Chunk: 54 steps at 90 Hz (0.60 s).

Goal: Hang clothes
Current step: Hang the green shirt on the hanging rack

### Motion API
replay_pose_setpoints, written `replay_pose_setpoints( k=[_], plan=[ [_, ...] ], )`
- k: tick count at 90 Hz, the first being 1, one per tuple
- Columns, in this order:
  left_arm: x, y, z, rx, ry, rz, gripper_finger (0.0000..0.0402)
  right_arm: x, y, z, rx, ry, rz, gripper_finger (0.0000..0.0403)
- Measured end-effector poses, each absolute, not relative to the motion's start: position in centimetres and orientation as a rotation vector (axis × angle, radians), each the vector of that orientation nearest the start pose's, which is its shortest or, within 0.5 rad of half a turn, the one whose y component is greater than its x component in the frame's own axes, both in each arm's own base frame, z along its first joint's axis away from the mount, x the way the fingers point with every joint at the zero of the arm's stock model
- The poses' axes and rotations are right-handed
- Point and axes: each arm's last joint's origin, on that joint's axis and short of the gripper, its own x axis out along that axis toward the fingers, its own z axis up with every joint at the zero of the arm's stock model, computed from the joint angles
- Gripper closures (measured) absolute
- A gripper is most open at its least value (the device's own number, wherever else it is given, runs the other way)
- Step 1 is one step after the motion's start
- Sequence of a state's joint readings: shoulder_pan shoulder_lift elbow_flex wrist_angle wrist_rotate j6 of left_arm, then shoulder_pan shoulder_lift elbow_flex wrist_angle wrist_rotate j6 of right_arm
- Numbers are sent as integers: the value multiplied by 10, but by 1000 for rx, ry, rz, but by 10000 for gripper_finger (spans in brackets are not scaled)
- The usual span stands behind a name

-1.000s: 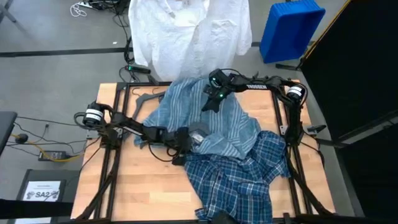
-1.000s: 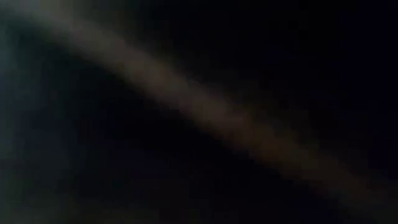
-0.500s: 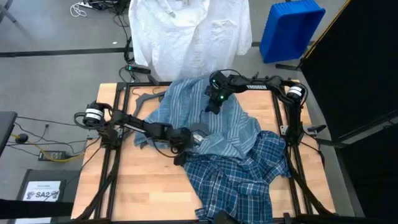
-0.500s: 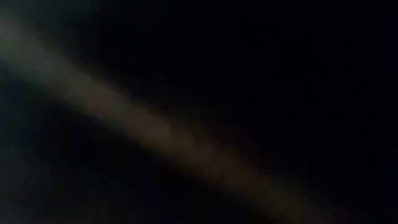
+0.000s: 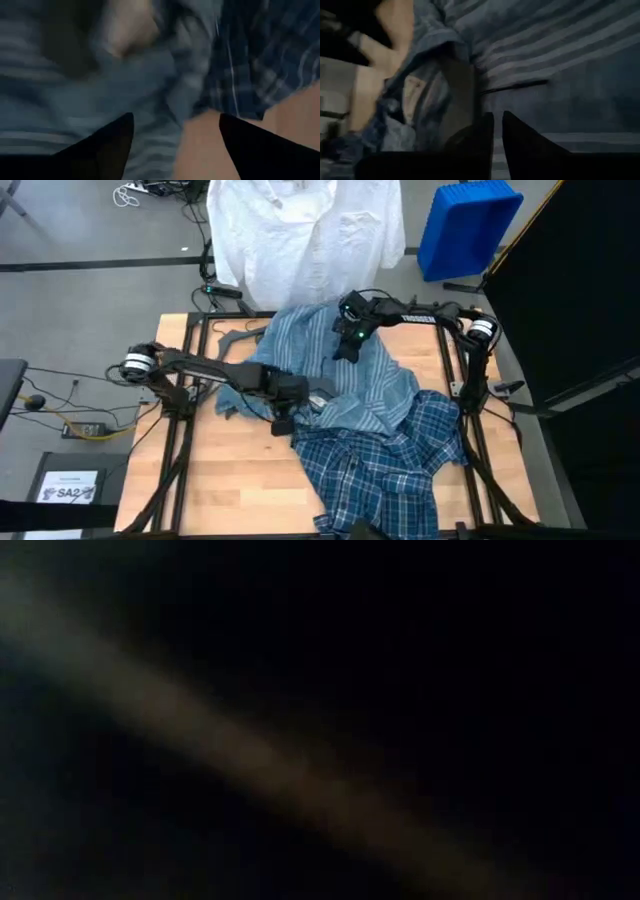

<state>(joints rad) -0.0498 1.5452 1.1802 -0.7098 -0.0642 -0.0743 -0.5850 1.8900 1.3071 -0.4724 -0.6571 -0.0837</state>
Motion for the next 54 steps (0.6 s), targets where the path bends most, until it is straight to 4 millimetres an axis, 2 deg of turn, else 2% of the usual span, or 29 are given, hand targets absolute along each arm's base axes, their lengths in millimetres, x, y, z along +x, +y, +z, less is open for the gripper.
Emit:
replay_pose_setpoints(
  k=[7,14,18,32,39,54],
  plan=[
    [306,-8,267,27,924,86,145,329,-197,198,517,836,94,401],
    [307,2,263,4,854,117,150,330,-195,202,506,830,99,400],
    [307,12,253,-30,863,142,151,330,-194,202,503,829,102,397],
    [314,40,201,-162,951,174,152,332,-191,204,491,822,109,388],
    [323,46,188,-211,938,161,152,333,-190,204,487,822,109,385],
    [338,52,173,-189,944,229,152,333,-190,204,485,819,109,383]
  ],
)
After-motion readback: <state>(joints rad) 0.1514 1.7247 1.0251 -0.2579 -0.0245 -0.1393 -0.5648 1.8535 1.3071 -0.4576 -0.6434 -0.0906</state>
